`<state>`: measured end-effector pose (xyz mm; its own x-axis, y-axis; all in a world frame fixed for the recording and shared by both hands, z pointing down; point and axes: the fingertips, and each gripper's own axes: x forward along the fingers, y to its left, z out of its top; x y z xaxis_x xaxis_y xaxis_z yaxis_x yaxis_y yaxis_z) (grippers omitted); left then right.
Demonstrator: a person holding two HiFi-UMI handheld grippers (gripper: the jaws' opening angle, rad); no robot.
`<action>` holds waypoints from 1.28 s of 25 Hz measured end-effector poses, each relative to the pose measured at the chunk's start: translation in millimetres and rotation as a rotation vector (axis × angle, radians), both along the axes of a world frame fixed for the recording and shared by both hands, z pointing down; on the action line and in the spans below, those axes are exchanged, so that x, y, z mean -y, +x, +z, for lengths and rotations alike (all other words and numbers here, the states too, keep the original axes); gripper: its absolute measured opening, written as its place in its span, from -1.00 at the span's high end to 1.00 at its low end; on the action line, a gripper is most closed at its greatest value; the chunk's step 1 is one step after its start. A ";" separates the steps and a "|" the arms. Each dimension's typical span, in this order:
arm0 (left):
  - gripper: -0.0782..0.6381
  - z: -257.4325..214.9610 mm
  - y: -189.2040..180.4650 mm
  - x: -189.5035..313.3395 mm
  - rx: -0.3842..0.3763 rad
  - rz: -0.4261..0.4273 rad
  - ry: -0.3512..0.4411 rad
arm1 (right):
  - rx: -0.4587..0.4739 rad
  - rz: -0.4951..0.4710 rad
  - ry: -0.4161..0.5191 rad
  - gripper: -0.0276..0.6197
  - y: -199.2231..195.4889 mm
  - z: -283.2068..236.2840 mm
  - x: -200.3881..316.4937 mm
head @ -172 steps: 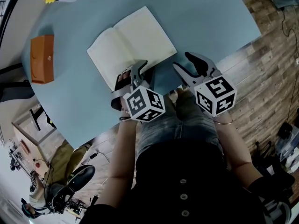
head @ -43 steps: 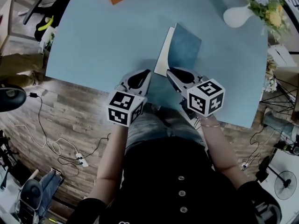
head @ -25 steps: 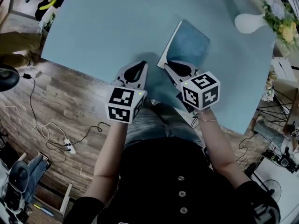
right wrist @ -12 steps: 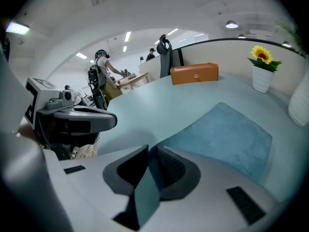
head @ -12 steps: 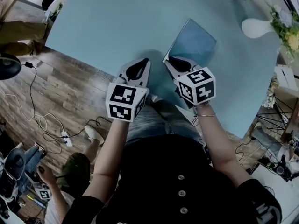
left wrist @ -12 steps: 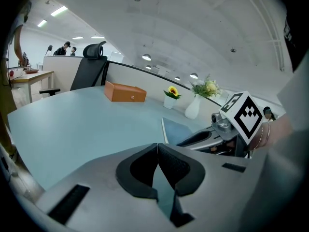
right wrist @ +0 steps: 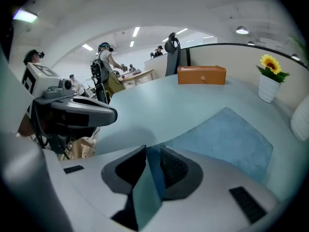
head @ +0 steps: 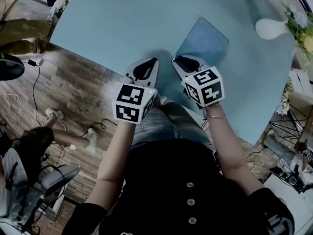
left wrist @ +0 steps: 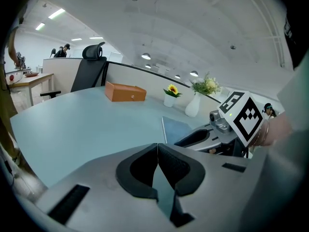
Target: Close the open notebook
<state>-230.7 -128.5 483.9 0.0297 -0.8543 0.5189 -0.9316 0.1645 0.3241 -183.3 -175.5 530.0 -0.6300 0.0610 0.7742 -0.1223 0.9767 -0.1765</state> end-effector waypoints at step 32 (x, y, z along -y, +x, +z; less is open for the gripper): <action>0.74 -78.7 66.4 57.8 0.054 0.430 0.137 | 0.301 0.218 -0.022 0.40 76.6 -120.8 27.7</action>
